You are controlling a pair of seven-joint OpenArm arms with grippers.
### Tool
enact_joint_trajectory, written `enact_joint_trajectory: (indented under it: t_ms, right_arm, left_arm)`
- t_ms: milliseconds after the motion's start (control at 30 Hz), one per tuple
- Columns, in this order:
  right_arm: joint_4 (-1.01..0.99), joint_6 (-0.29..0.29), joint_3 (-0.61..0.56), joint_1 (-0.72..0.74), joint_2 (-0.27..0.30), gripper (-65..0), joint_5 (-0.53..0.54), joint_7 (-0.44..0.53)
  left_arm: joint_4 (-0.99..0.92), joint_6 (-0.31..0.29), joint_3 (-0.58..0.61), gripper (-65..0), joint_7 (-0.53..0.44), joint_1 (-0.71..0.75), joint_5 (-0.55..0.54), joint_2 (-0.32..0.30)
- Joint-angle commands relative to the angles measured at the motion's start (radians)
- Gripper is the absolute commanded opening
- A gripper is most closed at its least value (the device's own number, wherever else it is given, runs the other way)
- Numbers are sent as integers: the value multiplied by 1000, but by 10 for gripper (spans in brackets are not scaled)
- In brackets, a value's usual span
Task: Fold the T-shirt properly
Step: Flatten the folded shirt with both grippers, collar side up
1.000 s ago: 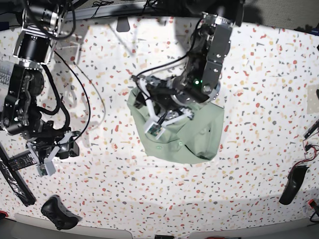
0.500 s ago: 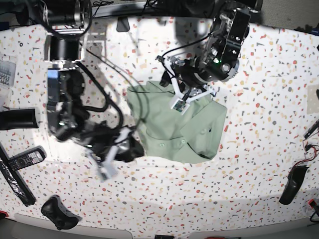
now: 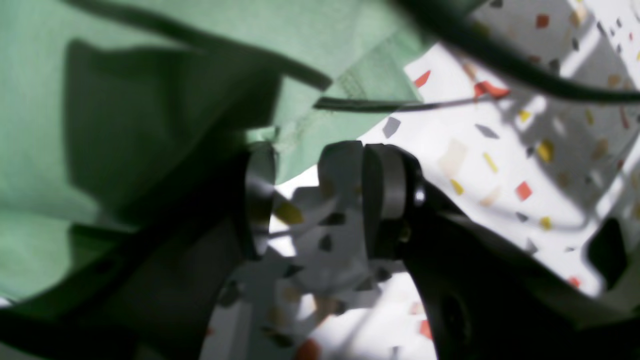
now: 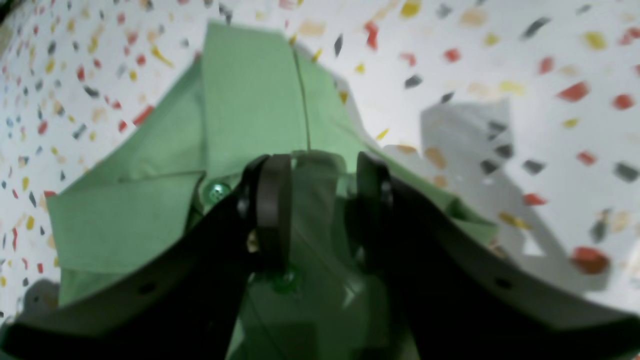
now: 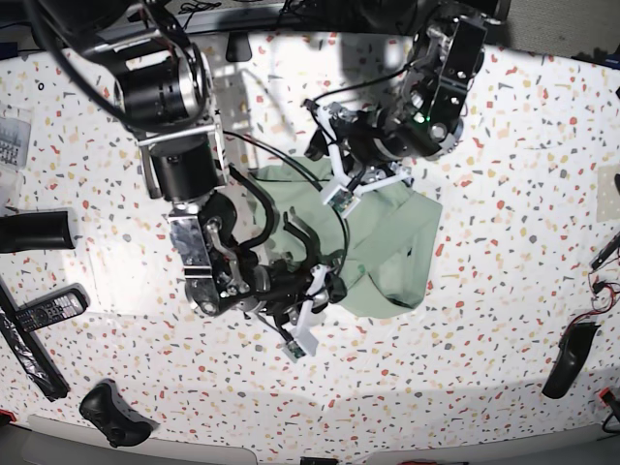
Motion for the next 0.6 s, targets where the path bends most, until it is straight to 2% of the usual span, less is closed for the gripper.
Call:
enact_joint_trajectory:
  t_ms: [0,67,133,300,433,567]
  right_arm:
    - [8,6,3,25,12,-438,6,16]
    - [9,6,3,17,34,-438,17,16]
    - [9,6,3,17,58,-438,40,6]
    - [13,6,5,14,106,-438,148,-98]
    - [21,6,5,-5,111,-438,229,-175]
    - [79,6,5,-55,109,-438,269,-196]
  left_arm:
    - [16,25,-1,-390,-14,-11,48,0]
    - [16,79,-1,-390,-43,-10,122,-10]
    - [16,124,-1,-390,-77,-16,150,-29]
    - [16,178,-1,-390,-80,-51,149,-93]
    - [16,222,-1,-390,-79,-95,149,-148]
    - [16,229,-1,-390,-68,-133,142,-180]
